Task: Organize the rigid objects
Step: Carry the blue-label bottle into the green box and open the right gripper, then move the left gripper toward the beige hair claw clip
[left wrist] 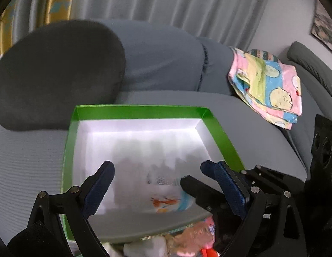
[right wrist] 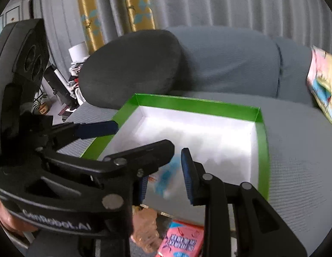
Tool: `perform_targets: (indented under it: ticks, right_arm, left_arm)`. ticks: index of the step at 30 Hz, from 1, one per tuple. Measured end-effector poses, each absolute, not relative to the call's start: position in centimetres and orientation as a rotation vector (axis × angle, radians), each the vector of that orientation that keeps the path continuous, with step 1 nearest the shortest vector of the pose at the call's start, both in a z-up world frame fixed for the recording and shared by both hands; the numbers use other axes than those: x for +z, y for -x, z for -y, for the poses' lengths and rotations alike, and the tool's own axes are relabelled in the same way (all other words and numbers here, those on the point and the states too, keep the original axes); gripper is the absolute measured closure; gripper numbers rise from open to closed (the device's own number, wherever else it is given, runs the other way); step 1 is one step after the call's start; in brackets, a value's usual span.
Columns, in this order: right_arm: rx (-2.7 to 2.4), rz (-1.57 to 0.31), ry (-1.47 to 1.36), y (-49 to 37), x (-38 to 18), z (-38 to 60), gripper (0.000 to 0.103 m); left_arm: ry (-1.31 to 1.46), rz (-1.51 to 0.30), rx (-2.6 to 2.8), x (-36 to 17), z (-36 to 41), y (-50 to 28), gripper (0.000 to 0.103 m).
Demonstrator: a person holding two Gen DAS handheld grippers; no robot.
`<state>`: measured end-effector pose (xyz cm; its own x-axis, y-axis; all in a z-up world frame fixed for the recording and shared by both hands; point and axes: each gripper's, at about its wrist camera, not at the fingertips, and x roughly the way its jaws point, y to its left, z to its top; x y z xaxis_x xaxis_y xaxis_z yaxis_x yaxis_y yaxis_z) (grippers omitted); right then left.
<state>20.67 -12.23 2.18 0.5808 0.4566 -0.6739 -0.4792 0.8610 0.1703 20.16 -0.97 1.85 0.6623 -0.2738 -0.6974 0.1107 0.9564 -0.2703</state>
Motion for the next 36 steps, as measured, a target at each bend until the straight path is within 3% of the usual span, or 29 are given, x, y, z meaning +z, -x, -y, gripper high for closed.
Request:
perform_targets:
  ticks: [2,4,6,10,15,26,36]
  right_arm:
    - [0.515,-0.794,0.038,-21.2,1.6,12.1,0.063]
    - [0.494,-0.798,0.03,-21.3,1.3,12.4,0.047]
    - [0.468,-0.788,0.02,-20.7,1.4,13.2,0.029]
    - [0.429,-0.78,-0.006,-19.5,1.9,15.0,0.013]
    - [0.411,-0.781,-0.023,-17.2,2.4,16.7,0.005]
    - [0.462,-0.821,-0.028,-10.8,2.6,16.8,0.004]
    - [0.507,-0.86,0.005,-6.4,2.2,16.2,0.004]
  left_arm:
    - [0.22,-0.834,-0.19,1.6,0.7,-20.5,0.007]
    - [0.231,-0.846,-0.163,1.5,0.2,-20.3,0.0]
    - [0.219,-0.839,-0.125,1.6,-0.4,-19.6,0.0]
    - [0.201,-0.844,-0.052,1.4,-1.4,-18.1,0.0]
    - [0.151,-0.817,0.026,1.7,-2.0,-15.4,0.0]
    - [0.001,-0.745,0.042,3.4,0.6,-7.6,0.0]
    - [0.031,-0.787,0.019,3.0,0.9,-2.8,0.0]
